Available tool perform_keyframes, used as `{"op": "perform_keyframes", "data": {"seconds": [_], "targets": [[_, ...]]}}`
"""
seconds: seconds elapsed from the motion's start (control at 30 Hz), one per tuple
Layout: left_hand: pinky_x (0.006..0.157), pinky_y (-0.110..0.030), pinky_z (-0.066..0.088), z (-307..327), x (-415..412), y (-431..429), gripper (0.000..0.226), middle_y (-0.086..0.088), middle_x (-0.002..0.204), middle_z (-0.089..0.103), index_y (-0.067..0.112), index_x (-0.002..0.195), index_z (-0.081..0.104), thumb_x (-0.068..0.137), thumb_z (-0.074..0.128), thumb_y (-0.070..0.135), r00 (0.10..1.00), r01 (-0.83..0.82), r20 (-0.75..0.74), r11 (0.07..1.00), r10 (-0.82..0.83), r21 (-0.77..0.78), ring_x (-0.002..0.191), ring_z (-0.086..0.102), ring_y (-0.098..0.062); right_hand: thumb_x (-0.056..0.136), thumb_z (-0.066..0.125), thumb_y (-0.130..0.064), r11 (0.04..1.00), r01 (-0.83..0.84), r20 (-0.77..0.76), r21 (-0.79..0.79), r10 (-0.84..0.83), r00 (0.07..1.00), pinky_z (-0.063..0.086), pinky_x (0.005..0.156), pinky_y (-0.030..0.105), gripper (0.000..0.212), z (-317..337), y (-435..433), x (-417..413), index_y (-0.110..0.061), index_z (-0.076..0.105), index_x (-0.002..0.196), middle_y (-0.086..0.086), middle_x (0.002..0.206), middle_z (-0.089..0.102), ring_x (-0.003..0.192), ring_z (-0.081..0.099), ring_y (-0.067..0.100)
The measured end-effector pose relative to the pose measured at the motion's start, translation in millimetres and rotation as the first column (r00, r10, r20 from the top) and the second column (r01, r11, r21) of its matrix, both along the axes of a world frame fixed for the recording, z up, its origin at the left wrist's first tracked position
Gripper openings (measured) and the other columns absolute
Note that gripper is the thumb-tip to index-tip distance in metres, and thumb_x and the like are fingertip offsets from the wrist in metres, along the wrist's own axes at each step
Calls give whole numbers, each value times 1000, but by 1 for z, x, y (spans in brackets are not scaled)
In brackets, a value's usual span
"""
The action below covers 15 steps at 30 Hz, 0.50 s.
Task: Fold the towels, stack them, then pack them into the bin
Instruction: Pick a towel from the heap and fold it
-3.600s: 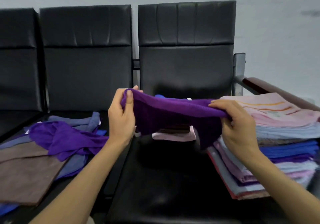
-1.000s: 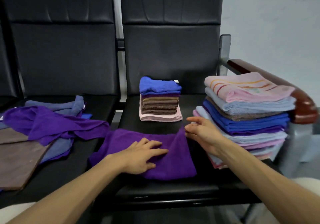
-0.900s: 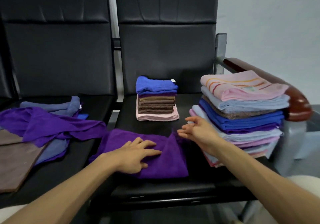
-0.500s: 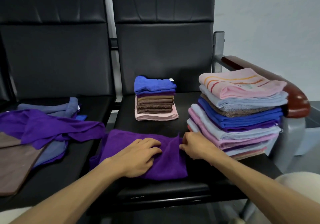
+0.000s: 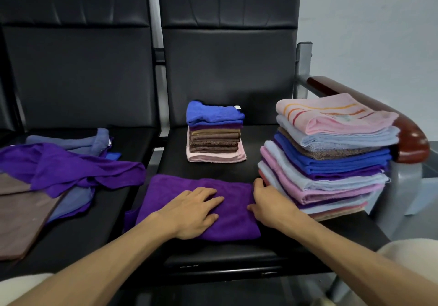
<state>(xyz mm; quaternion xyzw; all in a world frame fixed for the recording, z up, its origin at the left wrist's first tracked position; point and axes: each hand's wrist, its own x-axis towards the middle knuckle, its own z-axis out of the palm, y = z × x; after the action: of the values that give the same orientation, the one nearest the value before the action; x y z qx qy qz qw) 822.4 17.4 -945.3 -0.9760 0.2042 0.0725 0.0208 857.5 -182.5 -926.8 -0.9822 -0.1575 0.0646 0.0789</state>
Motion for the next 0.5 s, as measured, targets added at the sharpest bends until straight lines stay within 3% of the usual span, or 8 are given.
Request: {"op": "perform_keyframes", "data": {"seconds": [0.07, 0.13, 0.2, 0.27, 0.4, 0.5], "targets": [[118, -31, 16, -2, 2, -2, 58, 1, 159, 16, 21, 153, 17, 101, 32, 43, 1000, -16, -18, 999, 15, -38, 146, 13, -14, 94, 52, -32, 988, -153, 200, -22, 154, 968, 46, 85, 37, 37, 2, 2, -5, -12, 40, 122, 10, 122, 56, 112, 56, 27], [118, -28, 17, -3, 6, -1, 57, -1, 157, 21, 15, 151, 20, 101, 39, 35, 996, -66, -64, 980, 54, -186, 144, 18, -14, 93, 52, -40, 944, -328, 254, 24, 311, 916, 42, 90, 35, 38, 4, 6, -10, -16, 44, 123, 3, 123, 50, 115, 50, 21], [114, -24, 22, 1, 8, 5, 48, -3, 150, 31, 12, 145, 30, 100, 42, 22, 988, -147, -103, 922, 118, -357, 139, 28, -15, 91, 54, -48, 915, -403, 97, 12, 400, 911, 40, 93, 34, 44, 3, 10, -16, -15, 48, 120, 4, 122, 49, 115, 49, 21], [108, -22, 29, 8, 10, 14, 36, -1, 137, 42, 15, 134, 44, 98, 43, 13, 982, -186, -52, 892, 181, -413, 130, 39, -15, 88, 58, -50, 910, -404, -31, -95, 403, 915, 39, 96, 34, 49, 3, 9, -16, -12, 51, 118, 7, 123, 51, 117, 49, 24], [98, -35, 40, 17, 4, 37, 31, 1, 121, 50, 24, 120, 58, 95, 43, 13, 951, -248, 121, 936, 285, -251, 116, 47, -18, 82, 67, -45, 882, -389, -151, -265, 361, 920, 40, 93, 30, 52, 20, 0, -10, -11, 54, 118, 10, 126, 55, 117, 51, 26], [100, -39, 39, 17, 1, 53, 38, -6, 125, 45, 19, 130, 50, 93, 42, 11, 898, -418, 61, 887, 437, -195, 120, 45, -24, 85, 64, -42, 849, -374, -230, -373, 305, 924, 40, 92, 28, 48, 31, -8, -6, -11, 55, 121, 10, 127, 57, 118, 51, 26]]}}
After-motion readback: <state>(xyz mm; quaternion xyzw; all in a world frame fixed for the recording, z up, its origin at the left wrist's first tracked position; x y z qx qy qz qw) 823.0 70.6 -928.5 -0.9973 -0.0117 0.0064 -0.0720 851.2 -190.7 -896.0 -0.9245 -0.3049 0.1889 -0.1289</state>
